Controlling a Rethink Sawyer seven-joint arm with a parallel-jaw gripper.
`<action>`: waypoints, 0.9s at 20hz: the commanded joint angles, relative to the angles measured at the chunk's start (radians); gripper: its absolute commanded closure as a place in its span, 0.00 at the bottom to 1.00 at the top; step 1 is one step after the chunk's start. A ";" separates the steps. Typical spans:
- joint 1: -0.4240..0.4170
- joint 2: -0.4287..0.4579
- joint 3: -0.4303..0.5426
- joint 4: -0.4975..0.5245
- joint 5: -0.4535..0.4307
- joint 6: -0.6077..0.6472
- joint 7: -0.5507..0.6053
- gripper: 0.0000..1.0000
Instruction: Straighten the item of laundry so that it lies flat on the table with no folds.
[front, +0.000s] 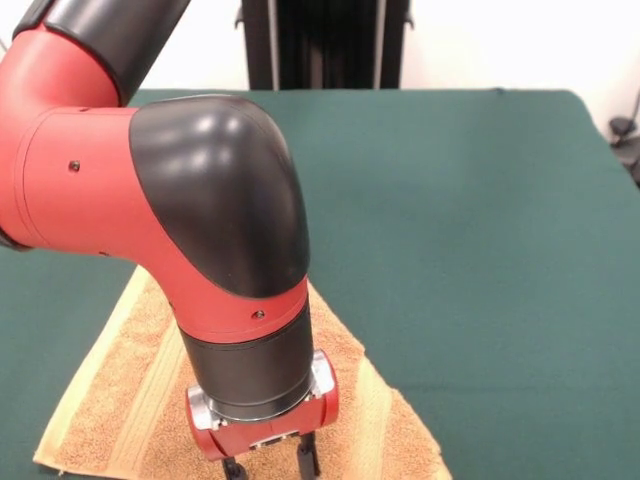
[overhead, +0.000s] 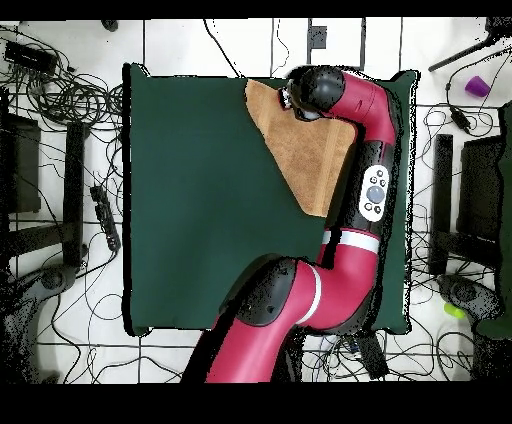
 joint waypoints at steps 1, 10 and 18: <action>0.027 0.025 0.016 0.177 -0.004 0.158 -0.096 0.00; 0.031 -0.150 -0.031 0.247 0.060 0.257 -0.014 0.00; 0.038 -0.291 -0.096 0.309 0.090 0.508 0.040 0.00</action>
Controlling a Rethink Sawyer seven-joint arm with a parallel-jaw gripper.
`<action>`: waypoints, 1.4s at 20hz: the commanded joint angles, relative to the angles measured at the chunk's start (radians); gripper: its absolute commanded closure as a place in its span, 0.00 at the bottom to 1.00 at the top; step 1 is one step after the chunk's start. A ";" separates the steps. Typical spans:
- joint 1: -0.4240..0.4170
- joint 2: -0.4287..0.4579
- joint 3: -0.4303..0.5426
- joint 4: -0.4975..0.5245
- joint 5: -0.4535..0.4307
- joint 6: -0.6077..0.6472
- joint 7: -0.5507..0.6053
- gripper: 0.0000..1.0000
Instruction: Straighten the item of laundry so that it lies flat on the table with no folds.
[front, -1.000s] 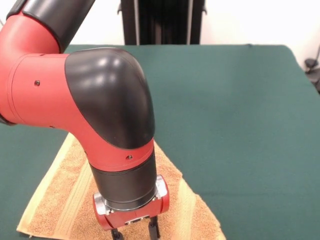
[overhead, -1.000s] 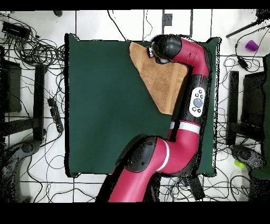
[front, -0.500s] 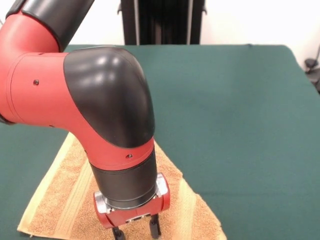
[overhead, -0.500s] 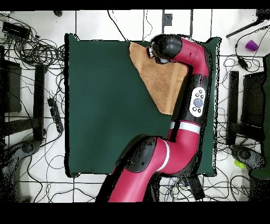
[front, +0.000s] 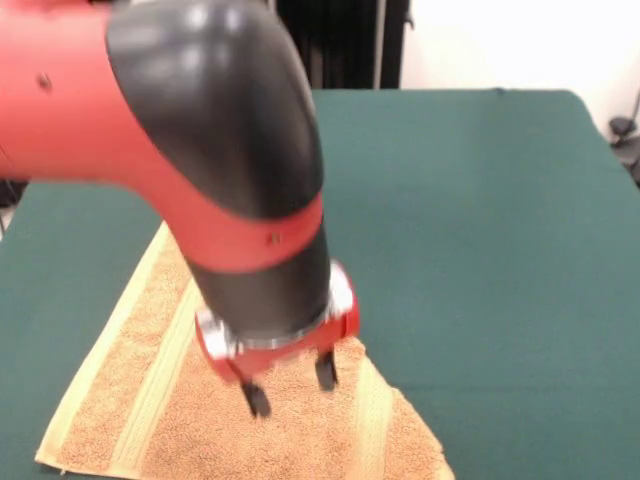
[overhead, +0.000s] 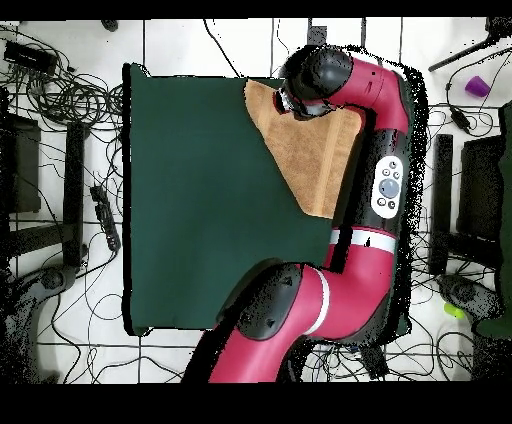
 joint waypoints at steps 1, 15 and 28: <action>0.036 -0.151 -0.039 0.208 0.046 0.274 0.032 0.00; 0.002 -0.249 -0.150 0.632 -0.005 0.006 -0.154 0.00; -0.089 -0.344 -0.101 0.924 -0.040 -0.375 -0.138 0.00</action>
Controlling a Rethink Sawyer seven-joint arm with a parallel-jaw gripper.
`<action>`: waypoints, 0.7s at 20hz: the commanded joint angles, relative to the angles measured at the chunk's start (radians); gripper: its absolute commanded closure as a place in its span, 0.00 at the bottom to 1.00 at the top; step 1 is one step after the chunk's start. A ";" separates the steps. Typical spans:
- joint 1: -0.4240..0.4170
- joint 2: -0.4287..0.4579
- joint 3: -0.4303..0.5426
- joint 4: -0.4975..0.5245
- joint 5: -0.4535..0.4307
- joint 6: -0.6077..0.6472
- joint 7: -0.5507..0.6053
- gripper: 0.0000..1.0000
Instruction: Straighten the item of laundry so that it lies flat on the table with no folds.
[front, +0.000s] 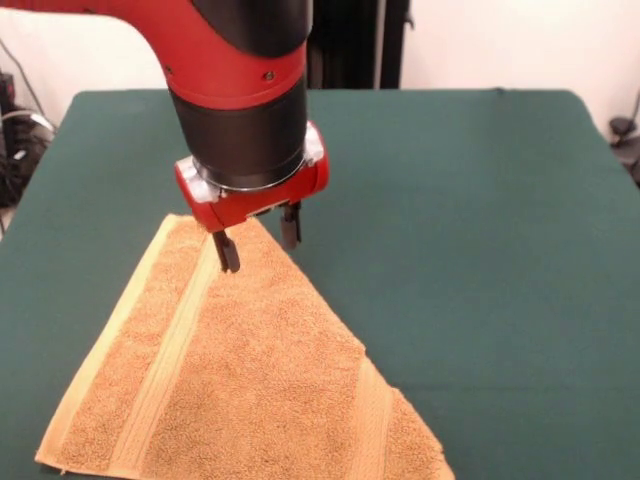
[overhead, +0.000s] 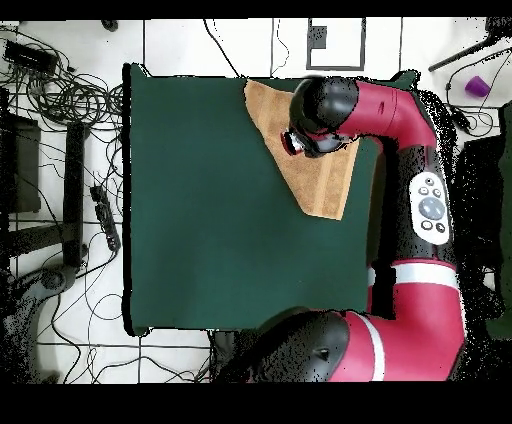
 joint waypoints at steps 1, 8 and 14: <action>-0.009 -0.016 0.047 0.294 -0.072 -0.181 -0.151 0.00; -0.040 0.010 0.098 0.319 0.006 -0.146 -0.068 0.00; -0.041 0.008 0.131 0.386 0.154 -0.137 0.090 0.00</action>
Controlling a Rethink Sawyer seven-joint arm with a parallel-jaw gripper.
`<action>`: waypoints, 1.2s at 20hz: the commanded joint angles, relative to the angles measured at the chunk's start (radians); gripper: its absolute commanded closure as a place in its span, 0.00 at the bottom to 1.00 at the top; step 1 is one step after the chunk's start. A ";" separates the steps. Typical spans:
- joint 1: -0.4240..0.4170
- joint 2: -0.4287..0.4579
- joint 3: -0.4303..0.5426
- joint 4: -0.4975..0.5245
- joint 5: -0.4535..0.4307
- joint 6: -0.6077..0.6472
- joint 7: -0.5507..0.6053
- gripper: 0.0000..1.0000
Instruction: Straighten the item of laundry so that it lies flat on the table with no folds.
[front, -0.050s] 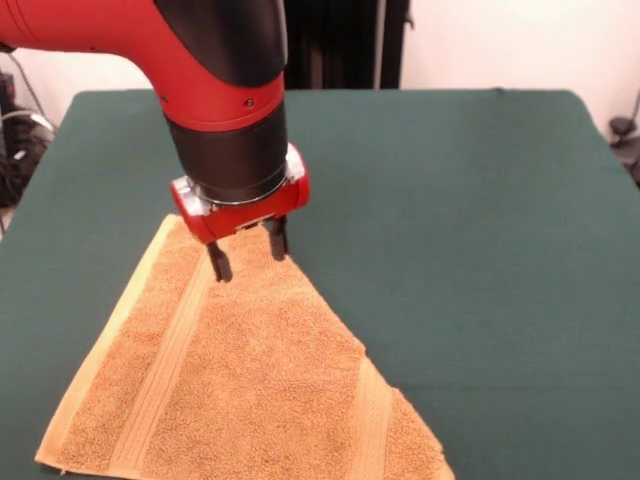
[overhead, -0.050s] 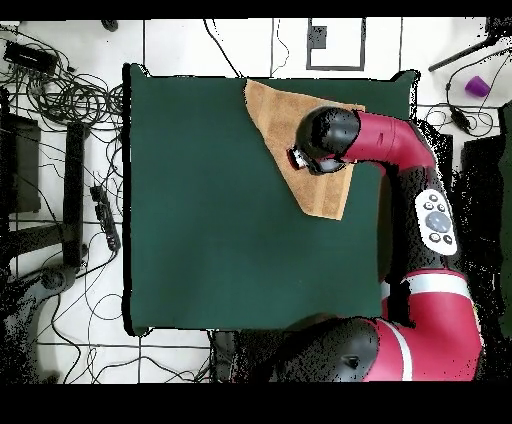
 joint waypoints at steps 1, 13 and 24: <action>0.025 0.018 0.125 0.229 0.156 0.017 0.116 0.00; 0.111 0.078 0.050 0.193 0.139 -0.129 0.127 0.00; 0.183 0.071 -0.049 0.064 0.021 0.003 0.050 0.00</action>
